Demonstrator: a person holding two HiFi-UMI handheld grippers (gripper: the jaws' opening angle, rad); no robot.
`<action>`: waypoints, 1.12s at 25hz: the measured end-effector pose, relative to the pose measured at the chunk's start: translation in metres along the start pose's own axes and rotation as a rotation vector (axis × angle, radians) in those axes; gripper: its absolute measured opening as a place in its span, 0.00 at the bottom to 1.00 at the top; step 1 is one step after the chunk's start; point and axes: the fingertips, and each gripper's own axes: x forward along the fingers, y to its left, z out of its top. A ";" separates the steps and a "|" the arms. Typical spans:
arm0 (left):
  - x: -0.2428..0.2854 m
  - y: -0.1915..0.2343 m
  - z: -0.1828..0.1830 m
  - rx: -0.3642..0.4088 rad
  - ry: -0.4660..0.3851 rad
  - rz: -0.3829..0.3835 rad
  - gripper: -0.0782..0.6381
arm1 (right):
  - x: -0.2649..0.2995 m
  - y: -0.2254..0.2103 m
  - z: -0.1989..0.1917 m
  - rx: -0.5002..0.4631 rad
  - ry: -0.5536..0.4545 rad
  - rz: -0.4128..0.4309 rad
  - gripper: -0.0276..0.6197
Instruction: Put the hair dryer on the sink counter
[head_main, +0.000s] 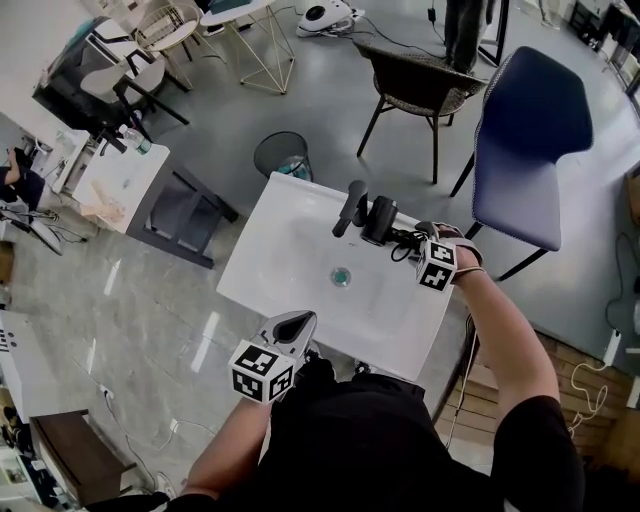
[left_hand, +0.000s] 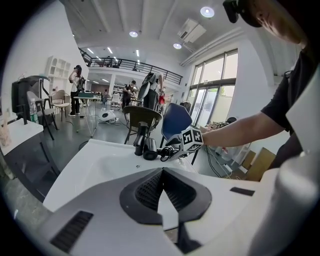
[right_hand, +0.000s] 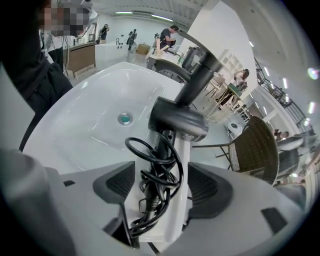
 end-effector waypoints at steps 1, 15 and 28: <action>-0.001 -0.001 0.001 0.001 -0.006 0.001 0.11 | -0.003 -0.001 -0.001 0.001 -0.002 -0.006 0.50; -0.018 -0.003 0.010 0.028 -0.049 -0.030 0.11 | -0.108 0.015 0.040 0.463 -0.321 -0.166 0.50; -0.065 -0.011 -0.005 0.096 -0.049 -0.181 0.11 | -0.200 0.135 0.132 1.129 -0.777 -0.069 0.05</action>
